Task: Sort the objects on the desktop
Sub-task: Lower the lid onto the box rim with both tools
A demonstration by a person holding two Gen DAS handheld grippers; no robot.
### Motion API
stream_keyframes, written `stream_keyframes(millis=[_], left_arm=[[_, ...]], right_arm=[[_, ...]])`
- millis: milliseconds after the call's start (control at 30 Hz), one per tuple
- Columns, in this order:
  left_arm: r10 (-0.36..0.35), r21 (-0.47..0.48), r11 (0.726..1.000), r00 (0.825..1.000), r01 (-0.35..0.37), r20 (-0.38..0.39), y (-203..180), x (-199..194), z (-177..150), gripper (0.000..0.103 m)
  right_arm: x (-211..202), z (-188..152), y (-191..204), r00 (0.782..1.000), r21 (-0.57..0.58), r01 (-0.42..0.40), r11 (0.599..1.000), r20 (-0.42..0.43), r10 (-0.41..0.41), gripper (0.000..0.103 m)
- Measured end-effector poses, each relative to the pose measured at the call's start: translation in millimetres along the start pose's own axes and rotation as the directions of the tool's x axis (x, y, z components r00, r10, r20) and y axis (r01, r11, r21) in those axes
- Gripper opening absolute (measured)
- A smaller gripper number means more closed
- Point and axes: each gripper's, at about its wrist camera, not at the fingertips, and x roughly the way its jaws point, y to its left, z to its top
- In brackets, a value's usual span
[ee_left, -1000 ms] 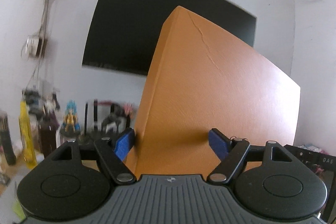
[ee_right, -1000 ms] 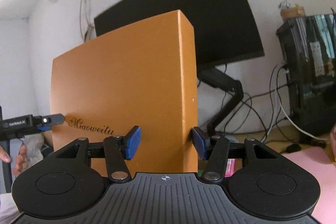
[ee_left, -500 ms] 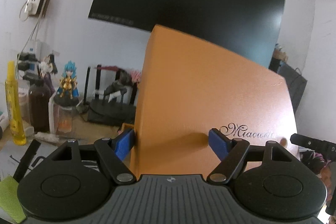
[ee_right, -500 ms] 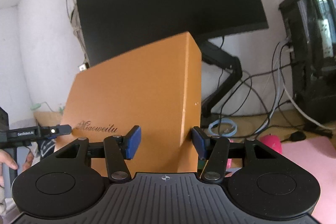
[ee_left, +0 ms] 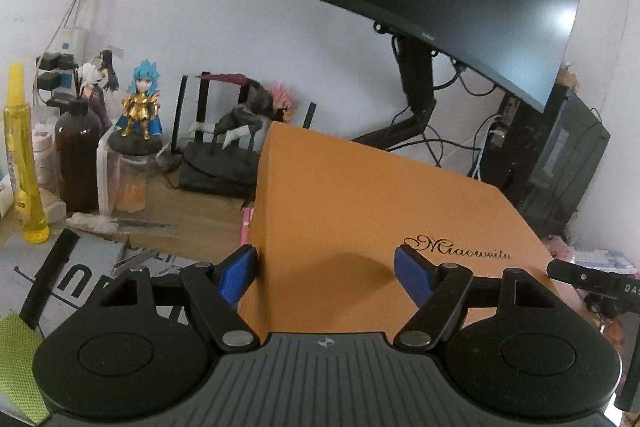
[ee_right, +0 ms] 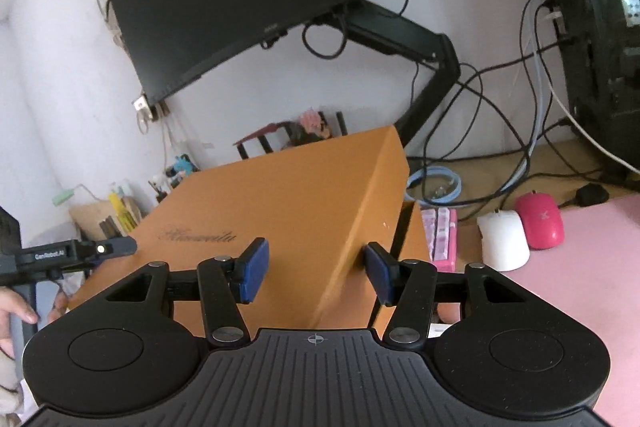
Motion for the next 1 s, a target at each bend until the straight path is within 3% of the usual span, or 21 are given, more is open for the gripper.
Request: stream_keyframes(millis=[700, 833, 1000], left_arm=[[0.02, -0.037, 0.999, 0.995, -0.023, -0.093, 18, 26, -7, 0.077], [0.023, -0.03, 0.999, 0.996, -0.026, -0.089, 16, 25, -8, 0.077], [0.004, -0.016, 1.0, 1.0, -0.004, -0.026, 9, 11, -6, 0.077]], right_arm=[[17, -2, -4, 1.0, -0.026, 0.008, 1.0, -0.028, -0.009, 0.057], [17, -2, -2, 1.0, -0.034, 0.012, 0.999, -0.027, -0.012, 0.06], [5, 1, 2, 1.0, -0.045, 0.017, 0.999, 0.012, -0.017, 0.075]])
